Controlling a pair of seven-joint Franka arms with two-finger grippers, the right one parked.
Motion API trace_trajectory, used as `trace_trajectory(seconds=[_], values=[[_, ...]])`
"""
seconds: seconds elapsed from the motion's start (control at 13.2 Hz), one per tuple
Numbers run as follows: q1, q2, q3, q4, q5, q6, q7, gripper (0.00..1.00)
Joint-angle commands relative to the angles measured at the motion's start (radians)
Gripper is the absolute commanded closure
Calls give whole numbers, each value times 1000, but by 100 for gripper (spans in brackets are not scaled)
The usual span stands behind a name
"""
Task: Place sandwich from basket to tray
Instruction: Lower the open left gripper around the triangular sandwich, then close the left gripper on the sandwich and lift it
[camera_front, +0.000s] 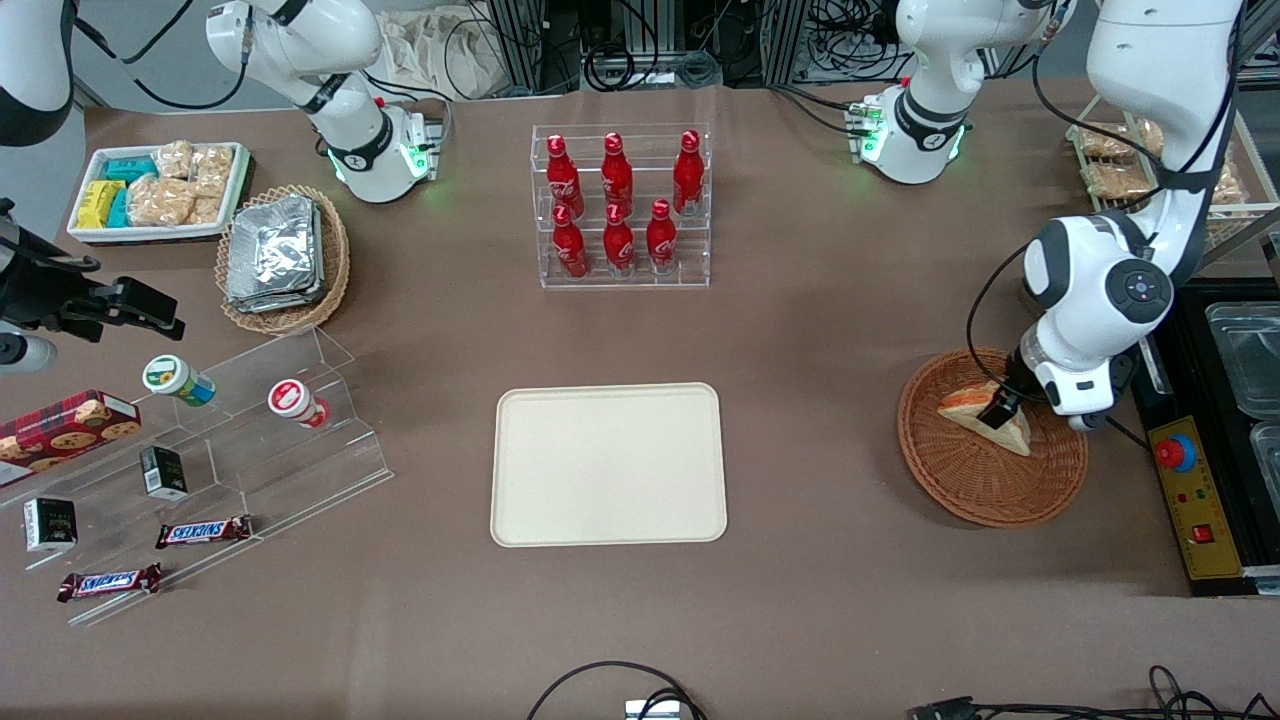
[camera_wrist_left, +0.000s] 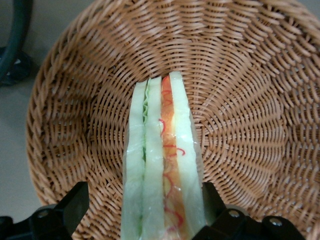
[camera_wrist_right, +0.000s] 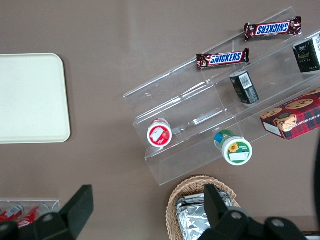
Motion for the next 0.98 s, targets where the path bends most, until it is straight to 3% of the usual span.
trace_trajectory(seconds=[0.0,0.08,0.15,0.23,0.3,0.38,0.91], values=[[-2,13,0,-14,14,37,-25,2],[-2,13,0,-14,14,37,-25,20],[-2,13,0,-12,14,37,-24,48],[-2,13,0,-11,14,37,-24,67],[-2,10,0,-9,14,37,-22,80],[-2,1,0,-6,14,29,-21,87],[-14,-125,-32,126,20,-293,166,87]])
